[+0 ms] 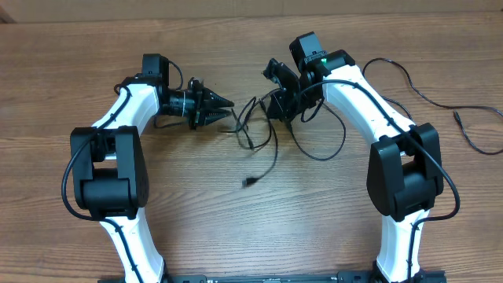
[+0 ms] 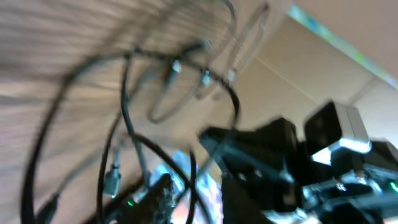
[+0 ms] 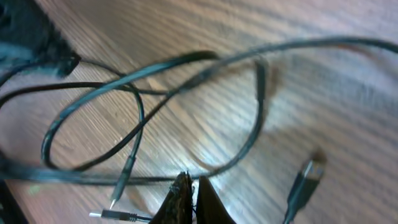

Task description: Untangle cables

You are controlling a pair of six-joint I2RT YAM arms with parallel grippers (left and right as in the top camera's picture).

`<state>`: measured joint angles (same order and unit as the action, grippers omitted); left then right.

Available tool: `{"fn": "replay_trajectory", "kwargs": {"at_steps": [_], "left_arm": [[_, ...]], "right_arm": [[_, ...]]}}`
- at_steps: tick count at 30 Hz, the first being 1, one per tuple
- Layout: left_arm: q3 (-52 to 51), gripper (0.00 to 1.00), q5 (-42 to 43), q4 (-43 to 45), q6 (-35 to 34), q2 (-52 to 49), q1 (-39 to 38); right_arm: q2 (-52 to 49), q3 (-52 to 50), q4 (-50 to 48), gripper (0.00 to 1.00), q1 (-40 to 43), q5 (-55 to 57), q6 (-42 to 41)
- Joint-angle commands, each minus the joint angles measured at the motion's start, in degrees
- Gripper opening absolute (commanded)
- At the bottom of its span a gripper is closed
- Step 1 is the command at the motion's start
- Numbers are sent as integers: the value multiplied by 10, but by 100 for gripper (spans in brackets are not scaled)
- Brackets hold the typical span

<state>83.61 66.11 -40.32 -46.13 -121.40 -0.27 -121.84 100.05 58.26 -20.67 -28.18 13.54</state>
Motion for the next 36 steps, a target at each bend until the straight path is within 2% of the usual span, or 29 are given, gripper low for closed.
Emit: {"fn": "replay_trajectory", "kwargs": {"at_steps": [1,3,6,11,14,15,16,18,20,23,25,27,32,33,36], "left_arm": [[1,42,-98,-3,57,-2,-1],[1,57,-116,-13,99,-2,-1],[1,68,-142,-38,153,-2,-1],[1,67,-242,-83,179,-2,-1],[1,60,-292,-108,179,-2,-1],[1,61,-295,-113,187,-2,-1],[1,68,-292,-113,196,-2,0],[1,90,-290,-113,207,-2,2],[1,96,-291,-112,222,-2,5],[1,81,-289,-116,245,-2,15],[7,70,-243,-119,255,-2,28],[17,42,-210,-127,280,0,41],[77,27,-253,-217,308,7,52],[89,27,-265,-235,317,9,48],[118,25,-288,-278,371,10,32]], "right_arm": [[19,-4,14,4,2,12,-3],[19,-4,23,4,2,12,-3],[19,-4,31,4,1,12,-3],[19,-4,32,12,1,12,-30],[19,-4,32,15,1,12,-88],[19,-4,32,17,1,12,-119],[19,-7,32,22,1,12,-139],[19,-13,31,26,1,12,-159],[19,-22,30,27,1,12,-165],[19,-40,24,31,1,14,-168],[19,-56,13,32,1,14,-168],[19,-68,3,33,1,14,-174],[19,-94,-36,38,1,16,-209],[19,-99,-46,42,1,16,-214],[19,-114,-73,44,1,16,-222]]}}
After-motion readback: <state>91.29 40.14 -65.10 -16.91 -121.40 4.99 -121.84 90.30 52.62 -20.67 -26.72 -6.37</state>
